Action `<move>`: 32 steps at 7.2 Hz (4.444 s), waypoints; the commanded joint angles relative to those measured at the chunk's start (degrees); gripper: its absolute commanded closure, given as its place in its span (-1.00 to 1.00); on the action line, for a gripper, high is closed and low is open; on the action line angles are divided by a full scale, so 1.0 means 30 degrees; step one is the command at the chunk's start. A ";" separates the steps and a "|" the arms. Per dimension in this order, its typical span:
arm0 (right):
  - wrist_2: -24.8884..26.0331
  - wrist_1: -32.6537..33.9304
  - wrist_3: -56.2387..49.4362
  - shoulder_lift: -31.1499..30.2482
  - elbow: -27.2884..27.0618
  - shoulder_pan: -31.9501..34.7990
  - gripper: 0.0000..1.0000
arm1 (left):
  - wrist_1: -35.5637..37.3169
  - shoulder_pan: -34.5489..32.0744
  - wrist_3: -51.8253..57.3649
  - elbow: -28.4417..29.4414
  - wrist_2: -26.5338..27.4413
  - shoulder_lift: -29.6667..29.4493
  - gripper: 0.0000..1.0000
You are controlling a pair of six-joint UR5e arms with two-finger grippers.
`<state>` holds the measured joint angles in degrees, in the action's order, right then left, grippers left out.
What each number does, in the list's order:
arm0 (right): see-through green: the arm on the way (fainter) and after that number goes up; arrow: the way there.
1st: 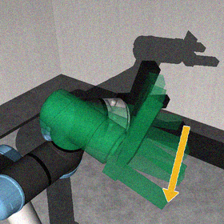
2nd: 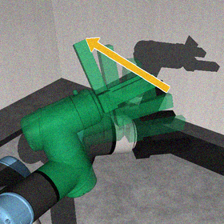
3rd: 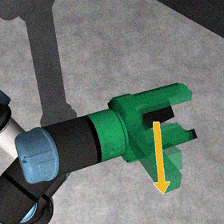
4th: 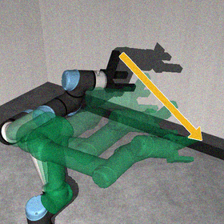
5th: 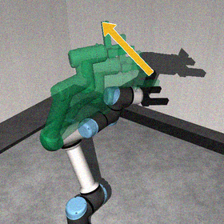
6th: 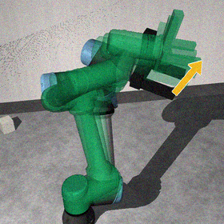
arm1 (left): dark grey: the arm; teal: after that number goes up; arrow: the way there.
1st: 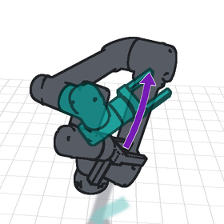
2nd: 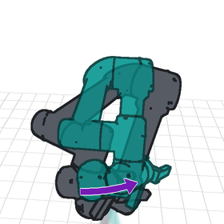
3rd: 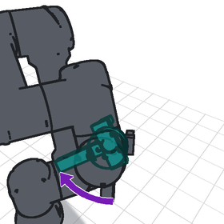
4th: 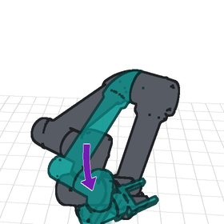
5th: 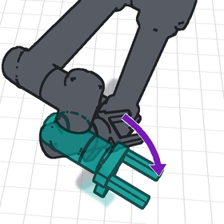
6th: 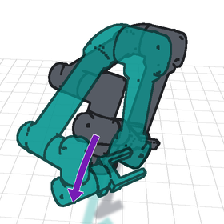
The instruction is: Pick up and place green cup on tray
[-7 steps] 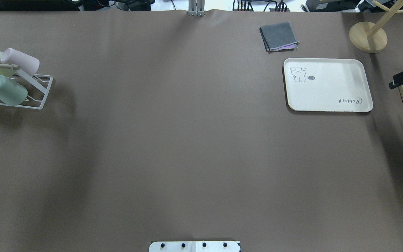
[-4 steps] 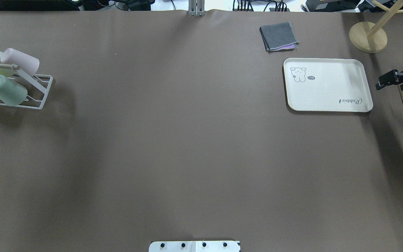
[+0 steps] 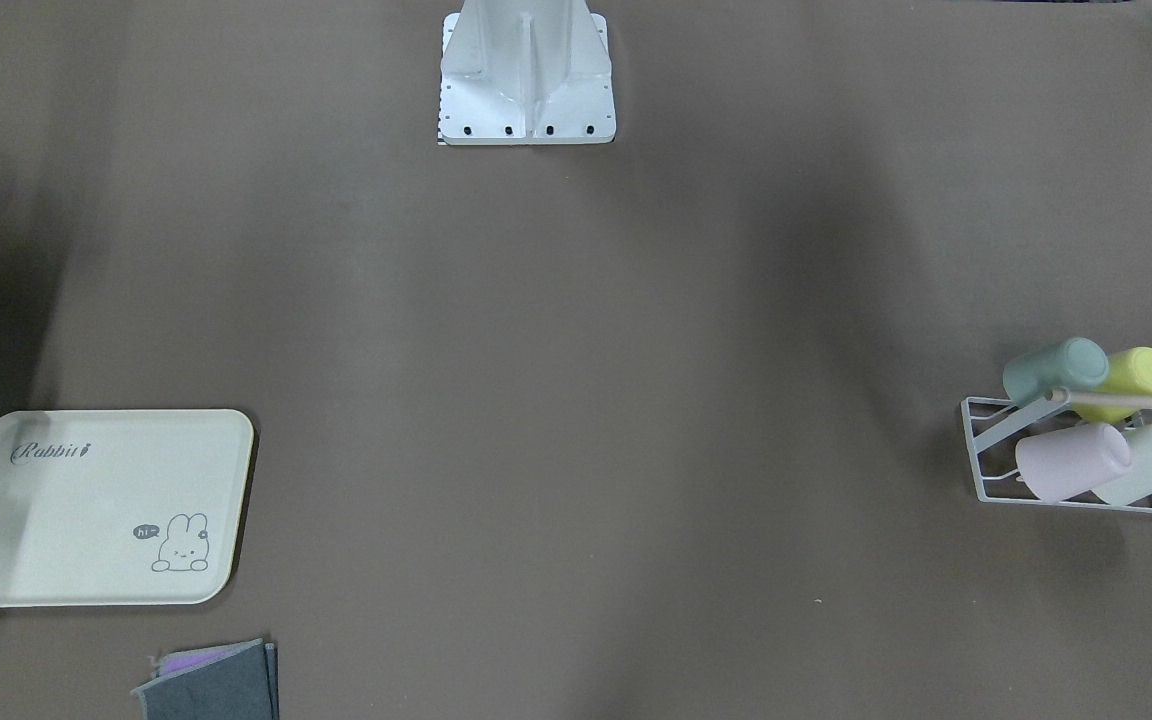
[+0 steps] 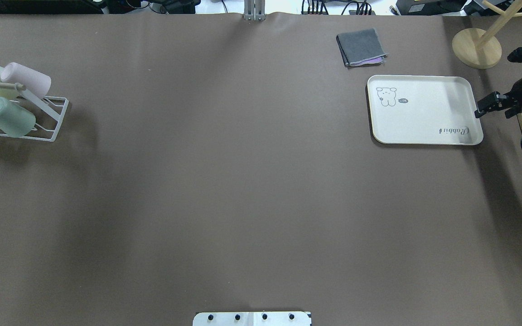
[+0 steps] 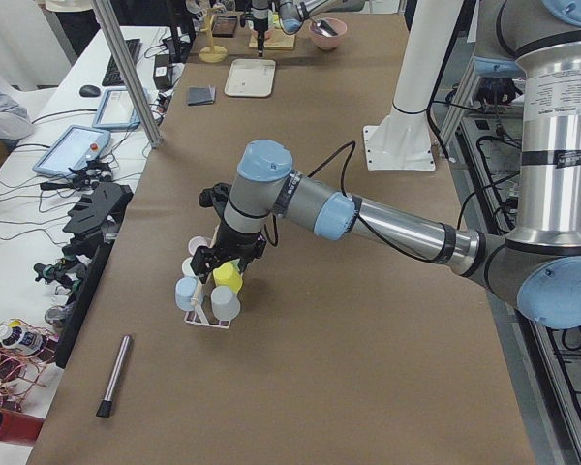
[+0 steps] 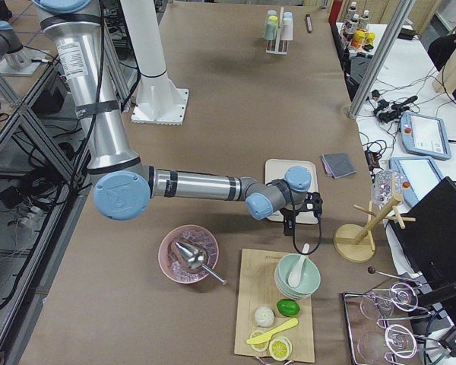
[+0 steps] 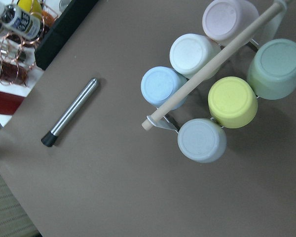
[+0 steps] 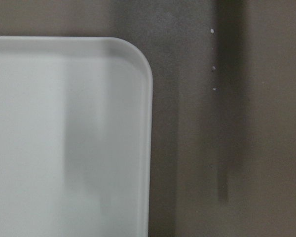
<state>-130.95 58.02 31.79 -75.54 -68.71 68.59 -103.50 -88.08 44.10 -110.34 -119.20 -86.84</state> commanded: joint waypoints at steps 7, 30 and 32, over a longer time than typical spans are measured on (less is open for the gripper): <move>-0.0002 -0.0033 -0.0021 0.0686 0.1106 -0.0480 -0.30 | -0.4698 1.2529 0.5390 -0.2914 1.5459 0.0559 -0.95; -0.0341 -0.1908 1.1269 0.3464 -0.5245 -0.5121 1.00 | -0.7537 1.9898 1.5884 0.2268 2.5113 0.2052 -0.95; 0.2210 -0.1908 1.3534 0.4608 -0.5192 -0.7617 1.00 | -0.9260 1.9897 1.6526 0.3407 2.5173 0.1994 -0.95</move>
<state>-129.44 52.30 68.04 -63.57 -84.06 50.42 -128.44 -28.38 92.67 -101.93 -43.87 -80.83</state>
